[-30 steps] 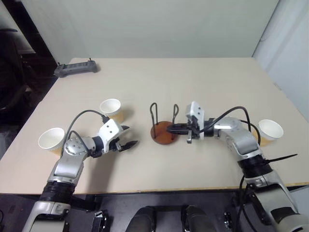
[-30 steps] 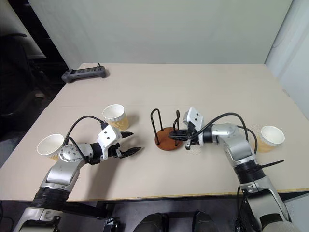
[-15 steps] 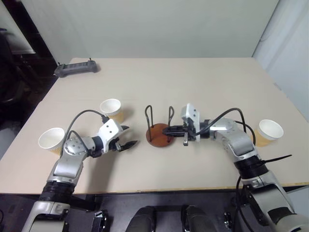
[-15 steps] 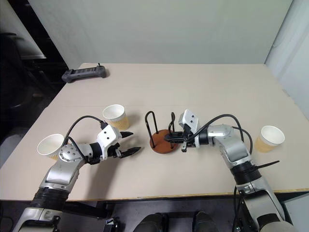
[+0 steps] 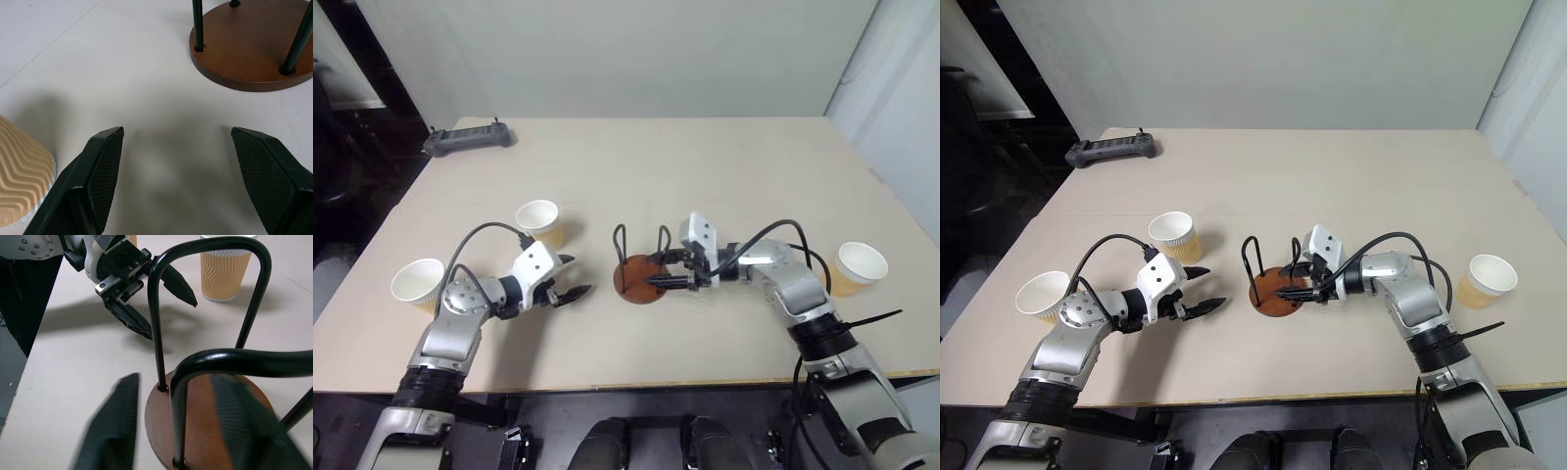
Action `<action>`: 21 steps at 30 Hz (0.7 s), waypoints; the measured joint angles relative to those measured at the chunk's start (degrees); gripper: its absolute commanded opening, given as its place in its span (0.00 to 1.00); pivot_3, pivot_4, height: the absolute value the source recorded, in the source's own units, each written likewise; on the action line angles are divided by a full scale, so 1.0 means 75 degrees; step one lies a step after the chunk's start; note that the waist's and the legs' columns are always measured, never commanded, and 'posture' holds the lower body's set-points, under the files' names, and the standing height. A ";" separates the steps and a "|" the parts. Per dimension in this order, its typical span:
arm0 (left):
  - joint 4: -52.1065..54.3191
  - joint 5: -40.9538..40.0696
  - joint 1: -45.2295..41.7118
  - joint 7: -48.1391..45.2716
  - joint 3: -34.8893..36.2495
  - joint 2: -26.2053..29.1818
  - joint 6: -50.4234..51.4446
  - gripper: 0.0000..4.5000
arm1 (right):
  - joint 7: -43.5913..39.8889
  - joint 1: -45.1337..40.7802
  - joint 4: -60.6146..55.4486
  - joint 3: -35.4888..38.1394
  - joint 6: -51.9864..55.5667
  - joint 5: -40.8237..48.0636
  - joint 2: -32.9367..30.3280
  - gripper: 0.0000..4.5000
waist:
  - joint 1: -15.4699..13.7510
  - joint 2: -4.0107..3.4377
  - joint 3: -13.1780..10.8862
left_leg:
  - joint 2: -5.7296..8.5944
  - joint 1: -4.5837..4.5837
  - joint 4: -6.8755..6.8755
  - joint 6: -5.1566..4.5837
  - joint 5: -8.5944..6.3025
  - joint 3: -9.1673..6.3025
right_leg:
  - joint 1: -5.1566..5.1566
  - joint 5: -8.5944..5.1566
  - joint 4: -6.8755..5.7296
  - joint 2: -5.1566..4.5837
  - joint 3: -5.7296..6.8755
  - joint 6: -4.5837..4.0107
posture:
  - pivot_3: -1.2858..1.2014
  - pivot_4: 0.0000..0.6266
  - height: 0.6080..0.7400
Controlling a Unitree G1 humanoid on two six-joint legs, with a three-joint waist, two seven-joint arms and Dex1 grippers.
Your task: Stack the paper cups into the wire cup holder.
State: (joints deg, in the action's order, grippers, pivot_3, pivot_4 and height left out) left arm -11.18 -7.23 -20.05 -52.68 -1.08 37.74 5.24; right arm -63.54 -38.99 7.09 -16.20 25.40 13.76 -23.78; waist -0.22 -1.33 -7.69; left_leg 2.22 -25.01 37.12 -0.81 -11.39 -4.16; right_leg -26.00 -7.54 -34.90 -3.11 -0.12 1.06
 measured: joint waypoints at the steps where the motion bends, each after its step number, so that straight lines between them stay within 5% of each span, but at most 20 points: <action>1: 0.0000 0.0000 -0.0001 -0.0003 0.0000 0.0001 0.0003 0.84 | -0.0004 0.0000 0.0000 -0.0007 -0.0007 -0.0005 0.0000 0.81 | 0.0000 0.0000 0.0000 | 0.0000 0.0000 0.0000 0.0000 0.0000 0.0000 | 0.0000 0.0000 0.0000 0.0000 0.0000 0.0000 | 0.52 0.24 1.00; 4: 0.0001 0.0000 -0.0002 -0.0020 0.0000 0.0002 0.0022 0.84 | -0.0020 0.0000 0.0000 -0.0028 -0.0053 -0.0063 -0.0001 1.00 | 0.0000 0.0000 0.0000 | 0.0000 0.0001 0.0000 0.0000 0.0000 0.0000 | 0.0000 0.0000 -0.0001 0.0000 0.0000 -0.0001 | 0.52 0.24 1.00; 21: 0.0557 -0.0558 0.0150 -0.1110 -0.0012 0.0298 0.0928 0.84 | -0.0379 -0.0104 -0.0001 0.0077 0.0062 -0.0007 -0.0564 1.00 | 0.0006 0.0000 0.0000 | -0.0002 0.0001 -0.0001 0.0003 0.0000 -0.0001 | -0.0001 -0.0002 -0.0001 0.0000 0.0002 -0.0006 | 0.52 0.24 1.00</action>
State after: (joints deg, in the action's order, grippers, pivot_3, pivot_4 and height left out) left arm -7.00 -11.41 -18.92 -61.01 -1.17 39.98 12.19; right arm -66.39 -39.77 7.08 -15.63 25.86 13.71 -28.01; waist -0.17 -1.33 -7.69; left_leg 2.21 -25.00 37.11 -0.79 -11.39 -4.17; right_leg -26.01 -7.55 -34.91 -3.12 -0.10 1.01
